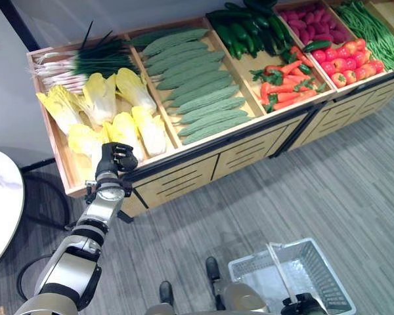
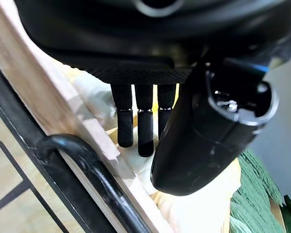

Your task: Get the vegetables into the basket

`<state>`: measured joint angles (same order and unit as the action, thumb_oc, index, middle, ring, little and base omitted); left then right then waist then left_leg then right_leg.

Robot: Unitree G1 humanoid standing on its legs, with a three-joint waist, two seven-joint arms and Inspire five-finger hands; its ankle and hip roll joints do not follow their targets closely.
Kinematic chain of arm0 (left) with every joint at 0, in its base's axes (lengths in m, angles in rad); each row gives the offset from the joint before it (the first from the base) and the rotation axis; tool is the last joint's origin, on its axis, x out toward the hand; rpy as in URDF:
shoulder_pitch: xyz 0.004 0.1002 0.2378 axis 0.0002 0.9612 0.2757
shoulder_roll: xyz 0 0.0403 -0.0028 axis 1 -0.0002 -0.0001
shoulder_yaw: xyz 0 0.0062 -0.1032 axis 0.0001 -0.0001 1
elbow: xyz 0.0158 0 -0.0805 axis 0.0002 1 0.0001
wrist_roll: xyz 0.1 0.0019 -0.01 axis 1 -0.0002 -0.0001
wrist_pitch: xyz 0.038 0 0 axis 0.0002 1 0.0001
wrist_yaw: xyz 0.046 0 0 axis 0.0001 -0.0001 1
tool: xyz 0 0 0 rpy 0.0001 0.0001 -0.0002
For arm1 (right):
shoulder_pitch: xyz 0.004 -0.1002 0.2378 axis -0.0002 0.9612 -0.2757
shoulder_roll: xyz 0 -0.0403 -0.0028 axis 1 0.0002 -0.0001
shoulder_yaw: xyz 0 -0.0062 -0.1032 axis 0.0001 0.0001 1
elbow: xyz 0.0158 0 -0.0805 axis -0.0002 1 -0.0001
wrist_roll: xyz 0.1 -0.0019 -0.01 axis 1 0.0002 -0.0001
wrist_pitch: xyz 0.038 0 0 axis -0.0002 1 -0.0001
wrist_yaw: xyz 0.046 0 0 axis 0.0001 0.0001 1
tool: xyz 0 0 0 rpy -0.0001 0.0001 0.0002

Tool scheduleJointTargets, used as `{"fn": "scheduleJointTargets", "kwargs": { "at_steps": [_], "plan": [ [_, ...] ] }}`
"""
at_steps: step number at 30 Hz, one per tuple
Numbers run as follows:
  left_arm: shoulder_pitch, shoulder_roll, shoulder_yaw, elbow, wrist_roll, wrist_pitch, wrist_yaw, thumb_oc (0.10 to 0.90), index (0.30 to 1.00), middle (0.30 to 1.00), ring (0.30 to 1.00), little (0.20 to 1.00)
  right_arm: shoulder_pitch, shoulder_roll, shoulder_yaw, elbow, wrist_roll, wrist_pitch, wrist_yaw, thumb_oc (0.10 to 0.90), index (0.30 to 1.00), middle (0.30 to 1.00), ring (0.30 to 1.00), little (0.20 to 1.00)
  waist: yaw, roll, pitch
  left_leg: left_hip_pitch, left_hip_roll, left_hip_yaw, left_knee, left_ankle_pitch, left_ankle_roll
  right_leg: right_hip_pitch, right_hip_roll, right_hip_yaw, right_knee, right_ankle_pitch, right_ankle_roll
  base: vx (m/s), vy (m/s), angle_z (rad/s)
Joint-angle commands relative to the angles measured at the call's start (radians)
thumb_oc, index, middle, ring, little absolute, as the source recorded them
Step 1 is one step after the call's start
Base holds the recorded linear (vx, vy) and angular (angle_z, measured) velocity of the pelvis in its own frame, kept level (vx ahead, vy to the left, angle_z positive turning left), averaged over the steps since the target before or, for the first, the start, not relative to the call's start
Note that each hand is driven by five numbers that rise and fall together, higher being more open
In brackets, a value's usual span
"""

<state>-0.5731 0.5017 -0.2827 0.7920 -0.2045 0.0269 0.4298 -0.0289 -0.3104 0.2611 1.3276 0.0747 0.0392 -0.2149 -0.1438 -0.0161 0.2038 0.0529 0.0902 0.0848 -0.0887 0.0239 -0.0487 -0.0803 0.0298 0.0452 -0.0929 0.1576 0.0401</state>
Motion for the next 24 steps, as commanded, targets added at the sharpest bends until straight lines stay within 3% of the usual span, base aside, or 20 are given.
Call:
{"fn": "scheduleJointTargets", "kwargs": {
  "at_steps": [1, 11, 16, 24],
  "plan": [
    [-0.087, 0.034, 0.011, 0.076, 0.036, -0.029, 0.02, 0.9, 1.0, 1.0, 1.0, 1.0, 0.028, -0.019, 0.022, 0.039, -0.008, 0.008, -0.009, 0.4, 0.3, 0.3, 0.3, 0.3, -0.002, -0.04, -0.044, 0.008, -0.011, -0.009, 0.001, -0.035, -0.059, 0.08, -0.076, -0.062, 0.006, -0.125, 0.094, 0.0, 0.0, 0.0],
    [-0.122, -0.001, -0.006, 0.239, 0.02, -0.008, 0.019, 0.9, 1.0, 1.0, 1.0, 1.0, 0.021, -0.018, 0.033, 0.047, -0.007, 0.008, -0.018, 0.4, 0.3, 0.3, 0.3, 0.3, -0.016, -0.049, -0.043, -0.013, -0.005, 0.001, 0.001, -0.027, -0.06, 0.057, -0.069, -0.054, 0.006, -0.117, 0.095, -0.01, -0.003, -0.01],
    [-0.213, 0.008, 0.014, 0.395, -0.055, -0.003, 0.044, 0.9, 1.0, 1.0, 1.0, 1.0, 0.009, -0.014, 0.058, 0.052, -0.003, 0.007, -0.025, 0.4, 0.3, 0.3, 0.3, 0.3, -0.032, -0.071, -0.046, -0.075, 0.008, 0.006, 0.001, -0.005, -0.063, -0.01, -0.056, -0.049, 0.006, -0.097, 0.098, -0.04, -0.038, -0.05],
    [-0.291, 0.042, 0.086, 0.432, -0.217, -0.036, 0.091, 0.9, 1.0, 1.0, 1.0, 1.0, -0.001, 0.0, 0.084, 0.036, 0.004, 0.003, -0.038, 0.4, 0.3, 0.3, 0.3, 0.3, -0.041, -0.099, -0.066, -0.159, 0.012, -0.003, 0.001, 0.02, -0.066, -0.095, -0.049, -0.053, 0.006, -0.079, 0.095, -0.02, -0.036, -0.08]
  ]
}}
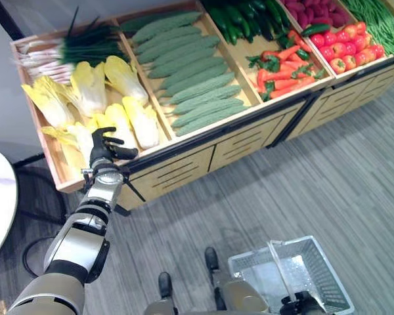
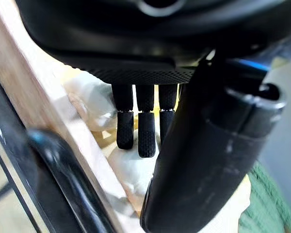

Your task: Get the vegetables into the basket

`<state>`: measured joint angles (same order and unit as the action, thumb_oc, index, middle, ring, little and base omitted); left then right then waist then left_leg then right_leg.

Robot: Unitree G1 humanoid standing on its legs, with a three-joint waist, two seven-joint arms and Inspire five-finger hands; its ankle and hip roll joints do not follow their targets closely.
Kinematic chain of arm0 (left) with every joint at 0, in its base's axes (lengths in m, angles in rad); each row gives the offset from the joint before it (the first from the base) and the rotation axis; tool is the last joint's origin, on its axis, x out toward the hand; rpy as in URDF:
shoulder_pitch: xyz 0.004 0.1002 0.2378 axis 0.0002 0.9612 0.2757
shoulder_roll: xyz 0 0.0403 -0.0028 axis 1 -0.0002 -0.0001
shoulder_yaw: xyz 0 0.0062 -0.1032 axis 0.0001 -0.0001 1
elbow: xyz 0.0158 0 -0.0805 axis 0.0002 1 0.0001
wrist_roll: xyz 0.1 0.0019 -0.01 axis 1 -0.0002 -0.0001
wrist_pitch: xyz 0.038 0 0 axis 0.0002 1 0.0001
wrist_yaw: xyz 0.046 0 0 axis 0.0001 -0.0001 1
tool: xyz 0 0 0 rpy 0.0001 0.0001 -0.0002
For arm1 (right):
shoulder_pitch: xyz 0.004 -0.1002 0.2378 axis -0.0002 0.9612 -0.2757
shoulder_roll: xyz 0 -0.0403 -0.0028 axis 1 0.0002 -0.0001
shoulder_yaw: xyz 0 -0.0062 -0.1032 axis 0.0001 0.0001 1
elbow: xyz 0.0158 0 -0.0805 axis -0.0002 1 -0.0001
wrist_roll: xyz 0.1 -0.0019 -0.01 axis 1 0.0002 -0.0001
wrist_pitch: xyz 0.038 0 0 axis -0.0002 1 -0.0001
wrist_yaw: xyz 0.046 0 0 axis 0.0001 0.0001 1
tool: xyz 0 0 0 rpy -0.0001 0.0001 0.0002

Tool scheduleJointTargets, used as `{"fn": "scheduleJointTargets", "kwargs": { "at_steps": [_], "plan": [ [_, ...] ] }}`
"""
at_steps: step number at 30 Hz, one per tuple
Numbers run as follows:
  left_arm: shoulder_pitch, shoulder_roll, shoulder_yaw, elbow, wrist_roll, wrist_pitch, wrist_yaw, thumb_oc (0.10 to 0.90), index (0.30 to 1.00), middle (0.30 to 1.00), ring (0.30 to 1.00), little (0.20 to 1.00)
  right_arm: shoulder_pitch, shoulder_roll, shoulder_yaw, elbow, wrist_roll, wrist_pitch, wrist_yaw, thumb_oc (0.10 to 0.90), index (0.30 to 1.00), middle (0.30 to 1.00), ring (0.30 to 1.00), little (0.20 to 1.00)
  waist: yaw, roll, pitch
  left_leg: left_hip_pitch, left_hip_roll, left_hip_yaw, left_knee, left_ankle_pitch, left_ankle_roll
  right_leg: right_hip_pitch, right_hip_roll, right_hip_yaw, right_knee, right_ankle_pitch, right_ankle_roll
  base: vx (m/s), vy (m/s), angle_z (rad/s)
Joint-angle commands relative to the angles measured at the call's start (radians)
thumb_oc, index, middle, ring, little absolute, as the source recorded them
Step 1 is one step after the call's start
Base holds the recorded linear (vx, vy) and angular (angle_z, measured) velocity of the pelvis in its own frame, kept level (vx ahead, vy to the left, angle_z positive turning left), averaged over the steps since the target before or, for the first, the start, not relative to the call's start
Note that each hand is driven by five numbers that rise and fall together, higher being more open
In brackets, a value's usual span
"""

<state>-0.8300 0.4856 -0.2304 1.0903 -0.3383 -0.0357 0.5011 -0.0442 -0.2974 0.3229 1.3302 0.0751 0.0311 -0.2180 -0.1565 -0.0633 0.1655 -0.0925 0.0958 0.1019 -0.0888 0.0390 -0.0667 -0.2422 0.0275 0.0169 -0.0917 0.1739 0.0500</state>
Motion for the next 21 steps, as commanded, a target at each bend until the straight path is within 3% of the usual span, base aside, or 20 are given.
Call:
{"fn": "scheduleJointTargets", "kwargs": {
  "at_steps": [1, 5, 15, 21],
  "plan": [
    [-0.038, 0.065, 0.041, 0.137, -0.095, 0.025, 0.022, 0.9, 1.0, 1.0, 1.0, 1.0, 0.014, -0.012, 0.024, 0.031, 0.005, 0.011, -0.034, 0.4, 0.3, 0.3, 0.3, 0.3, -0.026, -0.055, -0.028, -0.02, 0.007, -0.022, 0.002, 0.006, -0.049, 0.061, -0.047, -0.025, 0.004, -0.094, 0.086, 0.0, -0.013, -0.12],
    [-0.028, 0.072, 0.064, 0.12, -0.125, 0.018, 0.038, 0.9, 1.0, 1.0, 1.0, 1.0, 0.022, -0.002, 0.032, 0.023, 0.003, 0.012, -0.035, 0.4, 0.3, 0.3, 0.3, 0.3, -0.02, -0.062, -0.028, -0.03, 0.005, -0.029, 0.002, 0.009, -0.049, 0.053, -0.049, -0.031, 0.004, -0.094, 0.084, 0.04, -0.005, -0.03],
    [0.051, 0.02, 0.109, 0.084, -0.187, 0.003, 0.028, 0.9, 1.0, 1.0, 1.0, 1.0, 0.016, -0.01, 0.023, 0.007, -0.03, 0.015, -0.038, 0.4, 0.3, 0.3, 0.3, 0.3, 0.007, -0.039, -0.028, 0.085, -0.005, -0.03, 0.002, -0.031, -0.048, 0.166, -0.062, -0.036, 0.004, -0.132, 0.079, 0.06, 0.026, -0.01],
    [0.202, -0.037, 0.117, -0.196, -0.122, -0.021, 0.041, 0.9, 1.0, 1.0, 1.0, 1.0, 0.032, -0.008, -0.013, 0.005, -0.04, 0.025, -0.024, 0.4, 0.3, 0.3, 0.3, 0.3, 0.027, -0.03, -0.039, 0.116, -0.013, -0.04, 0.002, -0.042, -0.043, 0.208, -0.072, -0.049, 0.004, -0.141, 0.081, 0.03, 0.01, 0.09]
  ]
}}
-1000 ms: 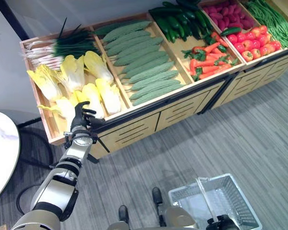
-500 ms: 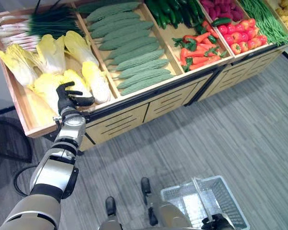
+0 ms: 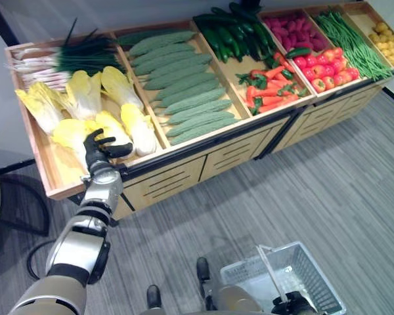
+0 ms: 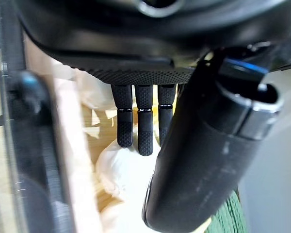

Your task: Get the vegetables into the basket

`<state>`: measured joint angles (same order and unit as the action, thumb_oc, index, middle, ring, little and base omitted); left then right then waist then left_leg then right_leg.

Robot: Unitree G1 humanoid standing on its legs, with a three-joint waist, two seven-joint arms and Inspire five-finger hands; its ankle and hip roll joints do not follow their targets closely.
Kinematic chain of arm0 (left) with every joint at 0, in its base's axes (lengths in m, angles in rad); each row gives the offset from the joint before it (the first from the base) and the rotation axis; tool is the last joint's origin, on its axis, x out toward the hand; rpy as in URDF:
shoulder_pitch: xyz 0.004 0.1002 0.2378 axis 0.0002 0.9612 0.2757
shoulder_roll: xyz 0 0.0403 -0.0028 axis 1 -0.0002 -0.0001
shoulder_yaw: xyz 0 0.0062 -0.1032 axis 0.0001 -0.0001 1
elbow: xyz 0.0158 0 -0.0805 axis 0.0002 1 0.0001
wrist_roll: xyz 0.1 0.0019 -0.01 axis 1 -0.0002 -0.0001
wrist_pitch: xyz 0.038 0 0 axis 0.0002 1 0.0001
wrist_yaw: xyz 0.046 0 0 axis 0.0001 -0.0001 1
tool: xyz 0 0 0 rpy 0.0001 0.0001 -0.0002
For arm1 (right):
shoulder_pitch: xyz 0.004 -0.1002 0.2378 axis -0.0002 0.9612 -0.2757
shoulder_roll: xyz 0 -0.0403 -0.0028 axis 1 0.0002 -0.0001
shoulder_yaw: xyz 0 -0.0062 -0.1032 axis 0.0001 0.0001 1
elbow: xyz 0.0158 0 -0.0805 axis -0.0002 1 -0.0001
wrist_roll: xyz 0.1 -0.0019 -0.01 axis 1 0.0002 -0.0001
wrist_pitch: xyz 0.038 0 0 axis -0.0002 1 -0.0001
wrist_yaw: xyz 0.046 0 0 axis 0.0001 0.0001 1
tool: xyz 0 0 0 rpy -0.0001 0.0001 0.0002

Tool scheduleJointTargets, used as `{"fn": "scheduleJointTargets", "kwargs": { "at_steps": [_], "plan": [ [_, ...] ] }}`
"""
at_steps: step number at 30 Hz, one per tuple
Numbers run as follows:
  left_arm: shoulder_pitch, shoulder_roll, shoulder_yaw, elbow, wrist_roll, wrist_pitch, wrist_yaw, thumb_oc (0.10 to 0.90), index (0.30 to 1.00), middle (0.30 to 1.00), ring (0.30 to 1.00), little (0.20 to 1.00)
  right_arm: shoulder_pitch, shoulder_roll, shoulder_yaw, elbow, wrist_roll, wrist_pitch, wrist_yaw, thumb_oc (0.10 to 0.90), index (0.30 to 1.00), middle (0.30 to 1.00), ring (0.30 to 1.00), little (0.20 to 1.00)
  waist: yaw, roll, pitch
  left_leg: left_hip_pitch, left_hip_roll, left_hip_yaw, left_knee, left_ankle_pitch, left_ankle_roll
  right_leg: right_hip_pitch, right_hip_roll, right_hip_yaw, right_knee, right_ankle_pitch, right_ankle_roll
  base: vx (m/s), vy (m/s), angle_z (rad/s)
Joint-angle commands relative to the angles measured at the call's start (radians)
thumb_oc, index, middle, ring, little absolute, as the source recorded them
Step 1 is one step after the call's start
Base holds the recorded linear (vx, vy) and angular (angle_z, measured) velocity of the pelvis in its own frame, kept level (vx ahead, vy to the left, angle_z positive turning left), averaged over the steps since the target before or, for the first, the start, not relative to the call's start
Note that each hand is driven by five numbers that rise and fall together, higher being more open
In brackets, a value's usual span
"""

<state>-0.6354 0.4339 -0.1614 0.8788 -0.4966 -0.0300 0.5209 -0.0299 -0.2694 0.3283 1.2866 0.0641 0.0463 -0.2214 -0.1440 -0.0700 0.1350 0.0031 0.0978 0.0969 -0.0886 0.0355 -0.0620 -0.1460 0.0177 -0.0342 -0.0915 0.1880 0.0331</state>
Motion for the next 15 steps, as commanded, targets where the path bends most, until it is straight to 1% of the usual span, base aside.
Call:
{"fn": "scheduleJointTargets", "kwargs": {
  "at_steps": [1, 3, 5, 6, 7, 8, 9, 12, 15],
  "plan": [
    [0.029, 0.011, 0.05, -0.015, 0.048, -0.029, 0.02, 0.9, 1.0, 1.0, 1.0, 1.0, 0.019, -0.034, -0.025, 0.053, -0.032, 0.014, -0.017, 0.4, 0.3, 0.3, 0.3, 0.3, 0.016, -0.021, -0.012, 0.026, -0.015, -0.034, 0.001, -0.041, -0.048, 0.118, -0.063, -0.001, 0.004, -0.157, 0.097, 0.01, 0.016, 0.07],
    [0.056, -0.001, 0.052, -0.09, 0.052, -0.038, 0.016, 0.9, 1.0, 1.0, 1.0, 1.0, 0.019, -0.033, -0.038, 0.064, -0.035, 0.021, -0.011, 0.4, 0.3, 0.3, 0.3, 0.3, 0.019, -0.016, -0.019, 0.035, -0.016, -0.038, 0.001, -0.043, -0.046, 0.131, -0.065, -0.004, 0.004, -0.16, 0.097, 0.01, 0.016, 0.09],
    [0.094, -0.001, 0.054, -0.227, 0.081, -0.05, 0.011, 0.9, 1.0, 1.0, 1.0, 1.0, 0.02, -0.035, -0.057, 0.071, -0.037, 0.027, -0.008, 0.4, 0.3, 0.3, 0.3, 0.3, 0.025, -0.012, -0.024, 0.041, -0.018, -0.043, 0.001, -0.043, -0.044, 0.14, -0.068, -0.007, 0.004, -0.161, 0.096, 0.0, 0.015, 0.04],
    [0.118, -0.005, 0.059, -0.266, 0.099, -0.045, 0.003, 0.9, 1.0, 1.0, 1.0, 1.0, 0.022, -0.034, -0.061, 0.074, -0.039, 0.028, -0.004, 0.4, 0.3, 0.3, 0.3, 0.3, 0.028, -0.011, -0.027, 0.045, -0.019, -0.045, 0.001, -0.044, -0.043, 0.144, -0.069, -0.009, 0.004, -0.161, 0.096, 0.0, 0.01, 0.04],
    [0.122, -0.006, 0.061, -0.27, 0.1, -0.043, 0.003, 0.9, 1.0, 1.0, 1.0, 1.0, 0.023, -0.034, -0.06, 0.074, -0.04, 0.028, -0.004, 0.4, 0.3, 0.3, 0.3, 0.3, 0.027, -0.011, -0.028, 0.045, -0.019, -0.045, 0.001, -0.044, -0.043, 0.145, -0.069, -0.009, 0.004, -0.161, 0.096, -0.01, 0.014, 0.04],
    [0.157, -0.009, 0.069, -0.333, 0.126, -0.044, -0.007, 0.9, 1.0, 1.0, 1.0, 1.0, 0.028, -0.031, -0.069, 0.082, -0.043, 0.03, 0.004, 0.4, 0.3, 0.3, 0.3, 0.3, 0.032, -0.009, -0.033, 0.051, -0.019, -0.047, 0.001, -0.046, -0.042, 0.151, -0.071, -0.012, 0.004, -0.161, 0.096, -0.02, 0.019, 0.07],
    [0.168, -0.009, 0.071, -0.357, 0.14, -0.042, -0.011, 0.9, 1.0, 1.0, 1.0, 1.0, 0.031, -0.03, -0.073, 0.086, -0.044, 0.032, 0.006, 0.4, 0.3, 0.3, 0.3, 0.3, 0.032, -0.007, -0.036, 0.054, -0.019, -0.047, 0.001, -0.047, -0.041, 0.154, -0.072, -0.011, 0.004, -0.161, 0.096, -0.02, 0.033, 0.08],
    [0.177, -0.002, 0.069, -0.368, 0.165, -0.031, -0.029, 0.9, 1.0, 1.0, 1.0, 1.0, 0.03, -0.03, -0.078, 0.09, -0.046, 0.036, 0.015, 0.4, 0.3, 0.3, 0.3, 0.3, 0.033, -0.004, -0.045, 0.06, -0.019, -0.047, 0.001, -0.048, -0.04, 0.16, -0.075, -0.013, 0.004, -0.159, 0.097, -0.01, 0.019, 0.04],
    [0.178, 0.004, 0.07, -0.336, 0.174, -0.023, -0.038, 0.9, 1.0, 1.0, 1.0, 1.0, 0.029, -0.029, -0.078, 0.093, -0.049, 0.036, 0.021, 0.4, 0.3, 0.3, 0.3, 0.3, 0.032, -0.003, -0.053, 0.061, -0.018, -0.045, 0.001, -0.046, -0.04, 0.162, -0.079, -0.012, 0.004, -0.158, 0.099, 0.0, 0.0, 0.0]
  ]
}}
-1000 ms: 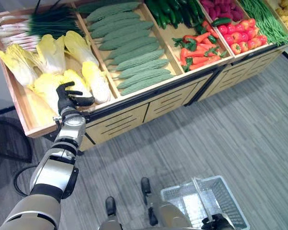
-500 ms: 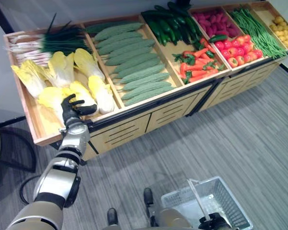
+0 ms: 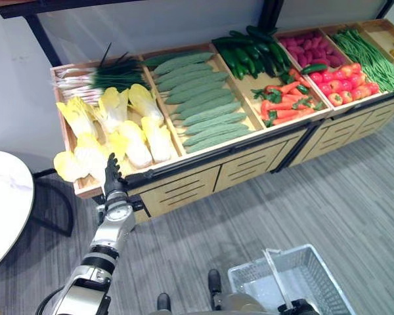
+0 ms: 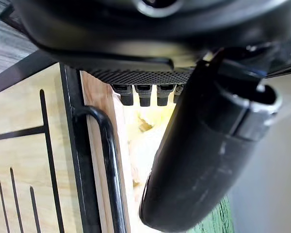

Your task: Get the vegetables into the basket

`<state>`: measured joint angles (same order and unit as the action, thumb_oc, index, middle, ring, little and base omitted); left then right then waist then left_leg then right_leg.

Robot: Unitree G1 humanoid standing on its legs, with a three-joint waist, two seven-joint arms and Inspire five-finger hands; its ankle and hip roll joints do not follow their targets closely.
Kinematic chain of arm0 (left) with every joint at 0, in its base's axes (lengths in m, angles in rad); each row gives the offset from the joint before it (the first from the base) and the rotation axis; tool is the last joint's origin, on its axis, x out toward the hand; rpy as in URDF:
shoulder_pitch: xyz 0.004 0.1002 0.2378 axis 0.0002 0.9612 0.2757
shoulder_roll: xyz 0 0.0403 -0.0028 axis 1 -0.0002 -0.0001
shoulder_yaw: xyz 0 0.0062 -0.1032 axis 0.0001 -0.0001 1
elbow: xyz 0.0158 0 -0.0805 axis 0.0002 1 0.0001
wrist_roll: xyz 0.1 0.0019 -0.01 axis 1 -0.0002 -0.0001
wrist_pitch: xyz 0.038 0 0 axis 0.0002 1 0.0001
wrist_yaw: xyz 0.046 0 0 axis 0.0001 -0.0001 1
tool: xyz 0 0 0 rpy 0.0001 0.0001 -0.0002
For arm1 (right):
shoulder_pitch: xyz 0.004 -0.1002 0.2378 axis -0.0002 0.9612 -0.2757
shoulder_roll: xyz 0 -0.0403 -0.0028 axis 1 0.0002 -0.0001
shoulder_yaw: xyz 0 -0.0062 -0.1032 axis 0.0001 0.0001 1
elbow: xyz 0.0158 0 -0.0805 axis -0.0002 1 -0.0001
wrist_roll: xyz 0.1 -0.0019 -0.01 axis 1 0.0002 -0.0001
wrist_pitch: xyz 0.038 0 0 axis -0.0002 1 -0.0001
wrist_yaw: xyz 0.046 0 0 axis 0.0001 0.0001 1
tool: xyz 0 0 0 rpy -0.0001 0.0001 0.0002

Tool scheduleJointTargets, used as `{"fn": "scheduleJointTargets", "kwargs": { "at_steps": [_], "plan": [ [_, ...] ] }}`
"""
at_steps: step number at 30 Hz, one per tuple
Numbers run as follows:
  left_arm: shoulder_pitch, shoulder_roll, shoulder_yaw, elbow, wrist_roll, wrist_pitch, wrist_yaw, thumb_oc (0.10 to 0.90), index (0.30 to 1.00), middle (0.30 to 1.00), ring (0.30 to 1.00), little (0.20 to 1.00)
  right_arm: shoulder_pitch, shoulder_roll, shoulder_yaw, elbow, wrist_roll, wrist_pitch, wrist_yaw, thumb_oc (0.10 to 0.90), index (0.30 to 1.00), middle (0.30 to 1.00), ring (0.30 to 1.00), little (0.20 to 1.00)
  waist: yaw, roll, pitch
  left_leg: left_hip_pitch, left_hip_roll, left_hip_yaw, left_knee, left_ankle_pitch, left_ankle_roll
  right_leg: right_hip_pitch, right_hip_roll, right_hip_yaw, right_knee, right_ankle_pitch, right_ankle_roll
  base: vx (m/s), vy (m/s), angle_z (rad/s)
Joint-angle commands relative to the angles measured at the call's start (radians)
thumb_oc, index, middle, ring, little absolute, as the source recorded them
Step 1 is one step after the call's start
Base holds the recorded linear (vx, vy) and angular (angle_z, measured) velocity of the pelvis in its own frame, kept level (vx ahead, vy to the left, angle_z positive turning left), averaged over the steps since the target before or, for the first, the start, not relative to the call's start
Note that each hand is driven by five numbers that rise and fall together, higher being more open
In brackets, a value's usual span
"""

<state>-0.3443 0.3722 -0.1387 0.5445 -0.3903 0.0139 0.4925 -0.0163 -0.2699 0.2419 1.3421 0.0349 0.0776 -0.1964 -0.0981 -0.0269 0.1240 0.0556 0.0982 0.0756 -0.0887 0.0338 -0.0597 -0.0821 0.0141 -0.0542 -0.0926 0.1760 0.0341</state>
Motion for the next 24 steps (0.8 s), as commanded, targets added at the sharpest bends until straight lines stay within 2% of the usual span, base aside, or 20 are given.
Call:
{"fn": "scheduleJointTargets", "kwargs": {
  "at_steps": [1, 6, 12, 15, 24],
  "plan": [
    [-0.115, 0.068, 0.047, 0.01, 0.065, -0.065, -0.01, 0.9, 1.0, 1.0, 1.0, 1.0, 0.015, -0.028, 0.01, 0.037, -0.022, 0.006, -0.002, 0.4, 0.3, 0.3, 0.3, 0.3, -0.014, -0.045, -0.045, 0.009, -0.018, -0.023, 0.001, -0.044, -0.043, 0.098, -0.076, 0.01, 0.005, -0.145, 0.098, 0.0, 0.0, 0.0],
    [-0.141, 0.086, 0.045, 0.063, 0.054, -0.057, -0.012, 0.9, 1.0, 1.0, 1.0, 1.0, 0.019, -0.027, 0.024, 0.041, -0.034, 0.009, 0.005, 0.4, 0.3, 0.3, 0.3, 0.3, -0.021, -0.045, -0.055, 0.006, -0.02, -0.016, 0.001, -0.044, -0.043, 0.093, -0.078, 0.016, 0.005, -0.142, 0.102, 0.0, 0.0, 0.0],
    [-0.25, 0.133, 0.019, 0.129, 0.046, -0.055, -0.001, 0.9, 1.0, 1.0, 1.0, 1.0, 0.023, -0.035, 0.039, 0.049, -0.035, 0.011, 0.015, 0.4, 0.3, 0.3, 0.3, 0.3, -0.031, -0.045, -0.064, 0.008, -0.022, -0.007, 0.001, -0.045, -0.043, 0.092, -0.078, 0.023, 0.005, -0.139, 0.107, 0.01, 0.011, -0.03],
    [-0.361, 0.183, -0.011, 0.237, 0.027, -0.051, 0.008, 0.9, 1.0, 1.0, 1.0, 1.0, 0.018, -0.042, 0.061, 0.05, -0.033, 0.01, 0.017, 0.4, 0.3, 0.3, 0.3, 0.3, -0.046, -0.048, -0.067, 0.004, -0.02, 0.0, 0.001, -0.042, -0.046, 0.085, -0.076, 0.028, 0.005, -0.136, 0.112, 0.01, 0.019, -0.08],
    [-0.511, 0.228, -0.088, 0.43, -0.004, -0.038, -0.007, 0.9, 1.0, 1.0, 1.0, 1.0, -0.009, -0.048, 0.094, 0.045, -0.012, 0.009, 0.013, 0.4, 0.3, 0.3, 0.3, 0.3, -0.07, -0.07, -0.058, -0.059, -0.007, 0.007, 0.001, -0.019, -0.051, 0.018, -0.064, 0.036, 0.005, -0.118, 0.115, -0.02, -0.016, -0.04]
  ]
}}
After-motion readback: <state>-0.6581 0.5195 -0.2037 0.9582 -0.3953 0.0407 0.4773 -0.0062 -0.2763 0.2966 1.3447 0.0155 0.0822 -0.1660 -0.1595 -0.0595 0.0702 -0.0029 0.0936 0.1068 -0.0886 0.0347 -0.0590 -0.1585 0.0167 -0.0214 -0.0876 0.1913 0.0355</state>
